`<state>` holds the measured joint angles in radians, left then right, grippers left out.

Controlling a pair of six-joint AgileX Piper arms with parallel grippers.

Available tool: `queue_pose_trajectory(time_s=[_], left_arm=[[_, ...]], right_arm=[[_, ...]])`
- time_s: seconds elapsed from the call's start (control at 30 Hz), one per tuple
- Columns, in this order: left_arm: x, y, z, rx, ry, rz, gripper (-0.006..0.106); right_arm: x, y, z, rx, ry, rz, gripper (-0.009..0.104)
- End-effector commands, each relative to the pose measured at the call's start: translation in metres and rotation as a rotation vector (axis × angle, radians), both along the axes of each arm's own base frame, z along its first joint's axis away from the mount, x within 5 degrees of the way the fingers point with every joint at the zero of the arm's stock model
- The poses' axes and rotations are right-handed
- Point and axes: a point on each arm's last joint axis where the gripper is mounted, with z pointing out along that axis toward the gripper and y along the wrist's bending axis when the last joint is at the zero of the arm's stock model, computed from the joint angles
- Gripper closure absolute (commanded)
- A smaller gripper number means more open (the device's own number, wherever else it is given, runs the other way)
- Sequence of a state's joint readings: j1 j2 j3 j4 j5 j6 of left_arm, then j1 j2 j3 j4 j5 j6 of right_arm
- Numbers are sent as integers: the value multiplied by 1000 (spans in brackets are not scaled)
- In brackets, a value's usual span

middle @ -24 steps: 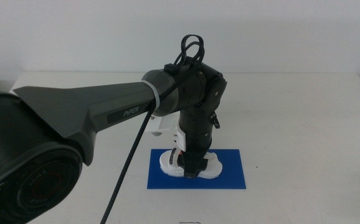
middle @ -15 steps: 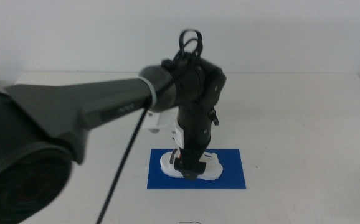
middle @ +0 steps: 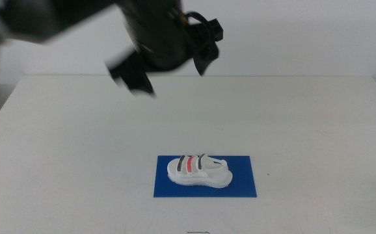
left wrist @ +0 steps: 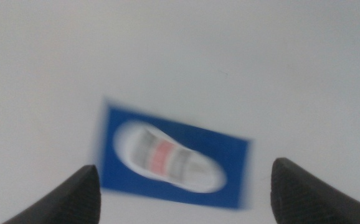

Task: Use one arm to grab the shoe from the table and place it on the mat.

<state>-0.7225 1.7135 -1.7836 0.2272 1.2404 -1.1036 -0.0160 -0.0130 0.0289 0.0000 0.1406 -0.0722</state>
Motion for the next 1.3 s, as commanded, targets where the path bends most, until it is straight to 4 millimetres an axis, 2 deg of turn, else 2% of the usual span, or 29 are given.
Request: queue_pose_trajectory(time_s=[0.0,0.1,0.2,0.27,0.37,0.53,0.7,0.87,1.07,1.27], left_arm=[[-24,28,44,231,-141,-337,7],[-36,39,60,410,-238,-644,7],[-44,48,71,521,-301,-782,7],[-47,60,80,559,-330,-767,7],[-53,85,91,523,-407,-701,7],[-64,131,90,372,-631,-575,7],[-100,174,60,311,-782,-439,7],[-150,208,12,343,-912,-240,7],[-204,224,-51,397,-1047,-93,7],[-226,227,-107,421,-1065,-58,7]], right_arm=[[-2,0,14,-15,-113,1,1],[-2,0,14,-15,-113,1,1],[-2,0,14,-15,-113,1,1],[-2,0,14,-15,-113,1,1],[-2,0,14,-15,-113,1,1],[-2,0,14,-15,-113,1,1],[-2,0,14,-15,-113,1,1],[-2,0,14,-15,-113,1,1],[-2,0,14,-15,-113,1,1],[-2,0,14,-15,-113,1,1]])
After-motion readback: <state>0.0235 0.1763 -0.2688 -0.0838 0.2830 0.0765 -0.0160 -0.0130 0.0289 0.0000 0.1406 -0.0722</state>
